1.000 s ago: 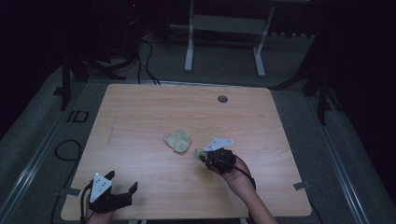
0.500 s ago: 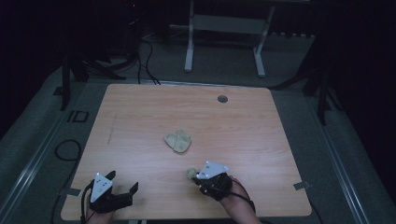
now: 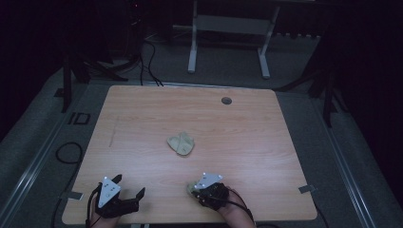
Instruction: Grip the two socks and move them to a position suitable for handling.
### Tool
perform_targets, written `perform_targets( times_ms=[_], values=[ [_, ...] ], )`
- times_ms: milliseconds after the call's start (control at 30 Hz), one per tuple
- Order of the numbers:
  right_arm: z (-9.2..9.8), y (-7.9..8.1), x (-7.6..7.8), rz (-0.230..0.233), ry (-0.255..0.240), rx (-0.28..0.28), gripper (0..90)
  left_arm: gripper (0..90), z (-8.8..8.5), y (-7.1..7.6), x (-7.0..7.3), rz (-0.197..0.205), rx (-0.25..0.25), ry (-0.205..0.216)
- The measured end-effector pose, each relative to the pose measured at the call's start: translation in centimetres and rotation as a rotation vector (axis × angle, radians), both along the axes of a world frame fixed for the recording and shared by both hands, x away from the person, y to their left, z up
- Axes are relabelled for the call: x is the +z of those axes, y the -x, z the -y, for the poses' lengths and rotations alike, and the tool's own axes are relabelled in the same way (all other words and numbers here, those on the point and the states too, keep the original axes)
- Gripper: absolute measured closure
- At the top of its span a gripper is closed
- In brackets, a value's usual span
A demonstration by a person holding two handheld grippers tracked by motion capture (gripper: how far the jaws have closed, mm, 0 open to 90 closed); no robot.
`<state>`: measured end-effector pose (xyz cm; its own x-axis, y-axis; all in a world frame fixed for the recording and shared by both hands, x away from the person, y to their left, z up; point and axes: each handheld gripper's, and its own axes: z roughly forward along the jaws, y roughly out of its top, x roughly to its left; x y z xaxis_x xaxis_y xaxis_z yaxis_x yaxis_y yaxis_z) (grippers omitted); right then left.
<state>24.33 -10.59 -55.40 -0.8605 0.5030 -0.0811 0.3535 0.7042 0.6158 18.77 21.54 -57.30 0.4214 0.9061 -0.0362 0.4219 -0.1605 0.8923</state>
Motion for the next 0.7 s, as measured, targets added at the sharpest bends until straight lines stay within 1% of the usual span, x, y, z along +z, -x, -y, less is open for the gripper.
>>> perform_targets(
  times_ms=[33, 100, 133, 167, 200, 233, 300, 333, 367, 400, 433, 500, 533, 567, 600, 633, 667, 700],
  values=[
    [0.1, 0.0, -0.1, -0.001, -0.014, 0.002, 73.1, 4.2, 0.1, 0.0, 0.0, -0.003, -0.003, 0.003],
    [0.1, 0.0, -0.1, -0.005, -0.017, 0.004, 71.4, 4.1, 0.3, 0.0, 0.0, -0.011, -0.01, 0.017],
    [0.1, 0.0, -0.1, -0.006, -0.016, 0.008, 69.0, 4.2, 0.4, -0.1, 0.1, -0.012, -0.017, 0.023],
    [-0.1, 0.1, 0.0, -0.022, -0.016, 0.022, 65.2, 4.2, 0.6, -0.1, 0.2, -0.015, -0.023, 0.029],
    [-0.1, 0.1, 0.0, -0.022, -0.016, 0.022, 59.6, 4.2, 0.7, 0.0, 0.2, -0.015, -0.029, 0.027],
    [-0.1, 0.1, 0.1, -0.031, -0.013, 0.042, 54.7, 4.1, 0.9, 0.0, 0.3, -0.013, -0.035, 0.025],
    [0.0, 0.3, 0.8, -0.027, -0.013, 0.059, 50.1, 4.2, 1.3, 0.0, 0.5, -0.022, -0.049, 0.027],
    [0.5, 0.4, 2.2, -0.019, -0.042, 0.06, 47.9, 4.2, 1.5, 0.0, 0.6, -0.024, -0.057, 0.038],
    [0.5, 0.4, 2.2, -0.019, -0.042, 0.06, 47.9, 4.2, 1.8, 0.0, 0.7, -0.023, -0.064, 0.042],
    [1.2, 0.3, 3.7, 0.0, -0.08, 0.05, 47.9, 6.6, 2.1, 0.0, 0.9, -0.022, -0.079, 0.047],
    [1.2, 0.3, 3.7, 0.0, -0.08, 0.05, 47.9, 6.6, 2.5, 0.0, 1.2, -0.025, -0.093, 0.051],
    [2.0, -0.1, 5.1, 0.028, -0.101, 0.041, 51.2, 6.7, 3.4, -0.2, 1.7, -0.04, -0.127, 0.071],
    [2.7, -0.6, 5.8, 0.047, -0.105, 0.019, 57.0, 8.8, 4.0, -0.4, 1.9, -0.049, -0.146, 0.077],
    [2.7, -0.6, 5.8, 0.047, -0.105, 0.019, 57.0, 8.8, 4.7, -0.4, 2.1, -0.053, -0.166, 0.078],
    [3.1, -1.2, 5.8, 0.043, -0.109, 0.0, 60.7, 15.6, 5.4, -0.5, 2.3, -0.059, -0.188, 0.071],
    [3.1, -1.2, 5.8, 0.043, -0.109, 0.0, 60.7, 15.6, 6.2, -0.7, 2.4, -0.072, -0.217, 0.067],
    [3.3, -1.4, 5.5, 0.034, -0.109, -0.004, 61.5, 15.7, 6.9, -0.9, 2.4, -0.087, -0.247, 0.076],
    [3.3, -1.5, 5.2, 0.032, -0.104, -0.006, 62.1, 18.5, 7.6, -1.1, 2.4, -0.104, -0.273, 0.071]
  ],
)
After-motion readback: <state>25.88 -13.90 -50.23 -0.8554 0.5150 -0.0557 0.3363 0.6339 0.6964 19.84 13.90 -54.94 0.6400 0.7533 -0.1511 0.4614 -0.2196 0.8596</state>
